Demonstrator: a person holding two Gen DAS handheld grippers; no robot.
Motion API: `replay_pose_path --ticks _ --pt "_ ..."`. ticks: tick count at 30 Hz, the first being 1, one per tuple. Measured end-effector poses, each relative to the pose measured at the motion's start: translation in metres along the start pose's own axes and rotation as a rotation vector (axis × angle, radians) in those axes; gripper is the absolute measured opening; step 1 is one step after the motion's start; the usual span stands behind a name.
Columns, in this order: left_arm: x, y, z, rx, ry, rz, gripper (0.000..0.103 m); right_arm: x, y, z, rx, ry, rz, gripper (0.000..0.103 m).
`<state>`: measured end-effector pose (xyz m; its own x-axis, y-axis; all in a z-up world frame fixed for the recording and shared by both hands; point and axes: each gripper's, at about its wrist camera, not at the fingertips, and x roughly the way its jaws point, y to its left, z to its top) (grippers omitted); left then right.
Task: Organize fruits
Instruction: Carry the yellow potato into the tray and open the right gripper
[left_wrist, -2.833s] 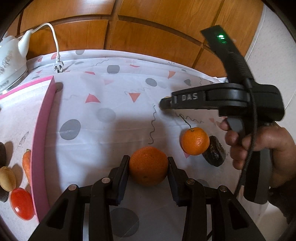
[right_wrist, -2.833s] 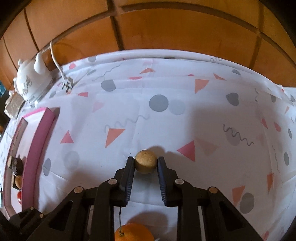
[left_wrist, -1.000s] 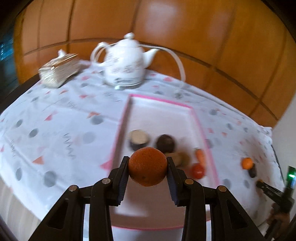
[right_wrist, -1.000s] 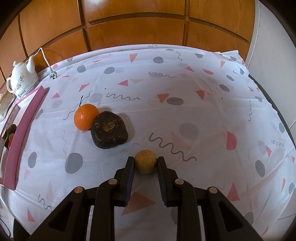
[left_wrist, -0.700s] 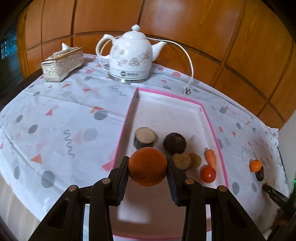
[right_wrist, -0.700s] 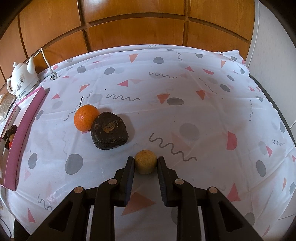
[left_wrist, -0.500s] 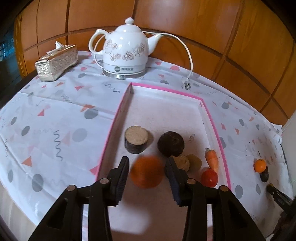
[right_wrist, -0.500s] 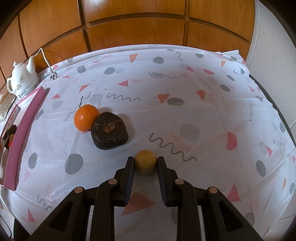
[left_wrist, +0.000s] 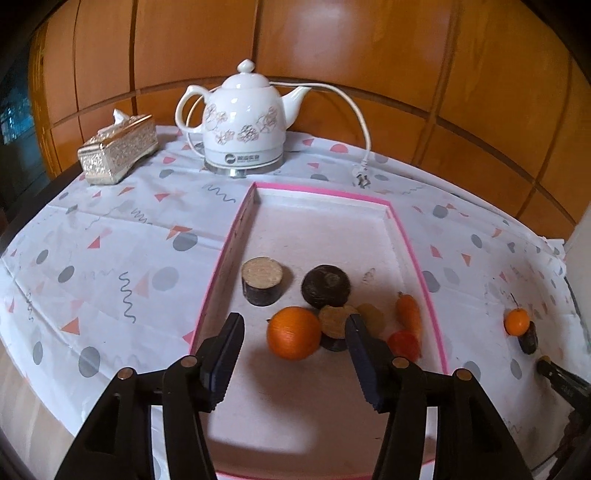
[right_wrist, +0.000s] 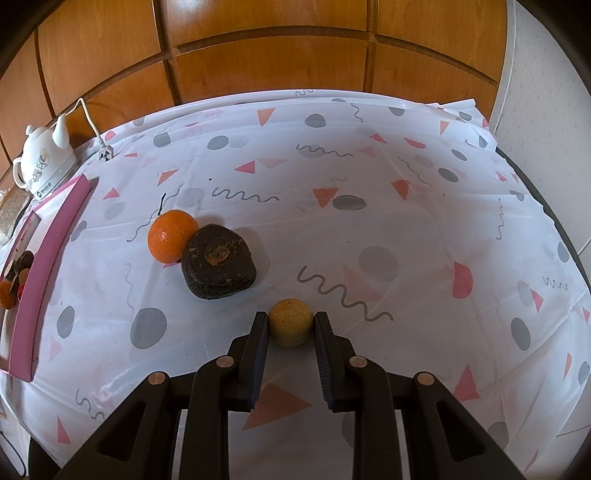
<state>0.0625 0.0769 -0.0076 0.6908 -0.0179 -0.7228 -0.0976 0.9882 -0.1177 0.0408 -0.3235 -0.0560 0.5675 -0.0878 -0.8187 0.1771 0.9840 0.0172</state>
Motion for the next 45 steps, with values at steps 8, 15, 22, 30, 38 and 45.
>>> replay_pose_path --ticks 8,15,22,30,38,45 --pt "-0.009 -0.008 -0.002 0.017 -0.01 -0.022 0.059 -0.005 0.01 -0.003 -0.015 0.005 0.037 0.025" --pt "-0.009 -0.008 -0.005 0.021 -0.004 -0.029 0.06 -0.023 0.048 0.001 -0.101 -0.014 0.141 0.025" --pt "-0.01 -0.003 -0.005 0.01 -0.006 -0.026 0.061 -0.041 0.109 0.008 -0.224 -0.032 0.289 0.025" --pt "-0.01 0.009 -0.006 -0.012 -0.007 -0.014 0.061 -0.055 0.189 0.01 -0.381 -0.019 0.452 0.025" --pt "-0.01 0.022 -0.007 -0.041 -0.006 -0.008 0.061 -0.052 0.239 0.005 -0.476 0.005 0.499 0.025" --pt "-0.009 0.04 -0.01 -0.076 -0.002 0.018 0.061 -0.036 0.266 0.003 -0.495 0.038 0.491 0.025"
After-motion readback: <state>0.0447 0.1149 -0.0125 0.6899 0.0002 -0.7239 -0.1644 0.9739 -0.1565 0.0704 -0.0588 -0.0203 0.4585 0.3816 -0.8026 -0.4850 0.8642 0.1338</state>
